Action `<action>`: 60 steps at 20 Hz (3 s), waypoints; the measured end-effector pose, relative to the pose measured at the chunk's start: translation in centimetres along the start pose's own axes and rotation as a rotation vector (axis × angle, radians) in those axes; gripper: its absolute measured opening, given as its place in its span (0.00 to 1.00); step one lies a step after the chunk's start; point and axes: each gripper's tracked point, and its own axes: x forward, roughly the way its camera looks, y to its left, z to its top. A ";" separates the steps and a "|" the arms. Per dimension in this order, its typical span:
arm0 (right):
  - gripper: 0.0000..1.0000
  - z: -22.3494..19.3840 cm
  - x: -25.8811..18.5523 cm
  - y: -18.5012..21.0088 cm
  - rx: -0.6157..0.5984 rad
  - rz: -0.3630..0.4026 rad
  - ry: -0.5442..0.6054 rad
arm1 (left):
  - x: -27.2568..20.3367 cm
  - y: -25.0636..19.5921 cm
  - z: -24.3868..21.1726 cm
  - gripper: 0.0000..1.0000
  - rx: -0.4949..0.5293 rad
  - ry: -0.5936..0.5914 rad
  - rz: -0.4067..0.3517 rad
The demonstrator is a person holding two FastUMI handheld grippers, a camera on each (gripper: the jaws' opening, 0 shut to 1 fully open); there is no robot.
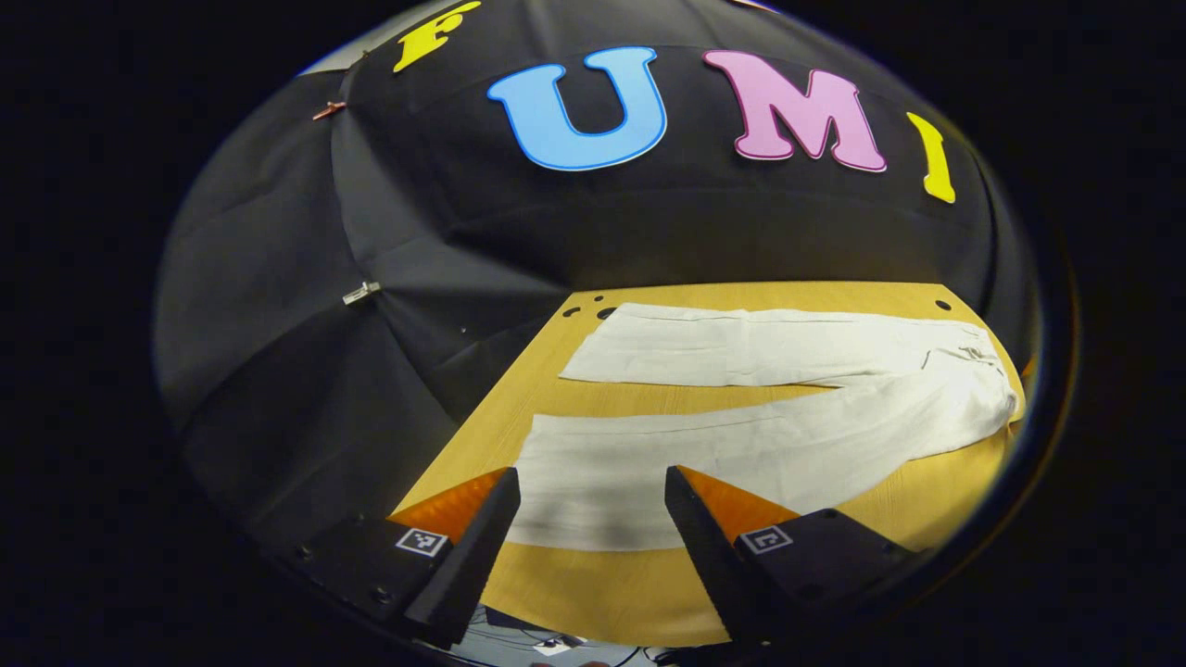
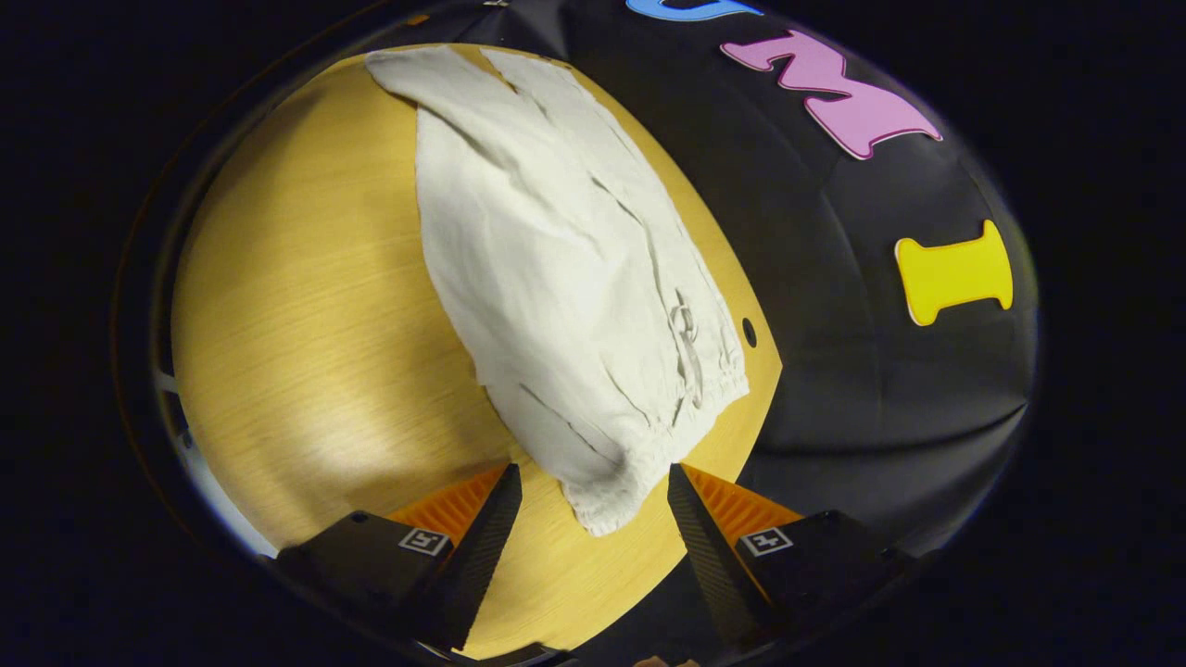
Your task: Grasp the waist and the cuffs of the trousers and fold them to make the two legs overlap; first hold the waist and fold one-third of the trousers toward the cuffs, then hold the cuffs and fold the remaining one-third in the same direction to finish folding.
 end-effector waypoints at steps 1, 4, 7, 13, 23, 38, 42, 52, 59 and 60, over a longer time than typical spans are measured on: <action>0.98 0.4 0.3 -0.5 -0.008 -0.023 -0.009 | 0.0 0.3 0.0 0.99 -0.006 0.004 0.009; 0.94 1.0 1.9 -1.8 -0.015 -0.068 0.000 | 0.2 0.8 -0.1 0.98 -0.014 0.020 0.032; 0.93 1.4 3.2 -3.0 -0.049 -0.151 0.021 | 0.3 1.3 -0.7 0.98 -0.027 0.046 0.066; 0.77 1.9 4.5 -2.6 -0.136 -0.195 0.030 | 0.6 3.7 -3.5 0.99 -0.001 0.118 0.153; 0.13 1.4 5.0 -0.6 -0.167 -0.044 0.062 | 2.0 8.3 -5.4 0.98 0.118 0.141 0.203; 0.05 1.3 4.9 -0.5 -0.184 0.113 0.030 | 8.9 10.2 -11.1 0.96 1.146 0.218 -0.184; 0.05 1.2 4.9 -0.5 -0.238 0.086 0.039 | 10.2 10.7 -12.5 0.94 1.333 0.235 -0.252; 0.05 1.1 4.8 -0.4 -0.313 0.053 0.032 | 12.4 9.3 -13.7 0.33 1.378 0.287 -0.301; 0.05 1.0 4.8 -0.4 -0.327 0.044 0.039 | 13.0 9.1 -13.4 0.05 1.393 0.271 -0.263; 0.05 1.0 4.9 -0.5 -0.321 0.046 0.043 | 13.0 9.0 -13.4 0.05 1.385 0.275 -0.257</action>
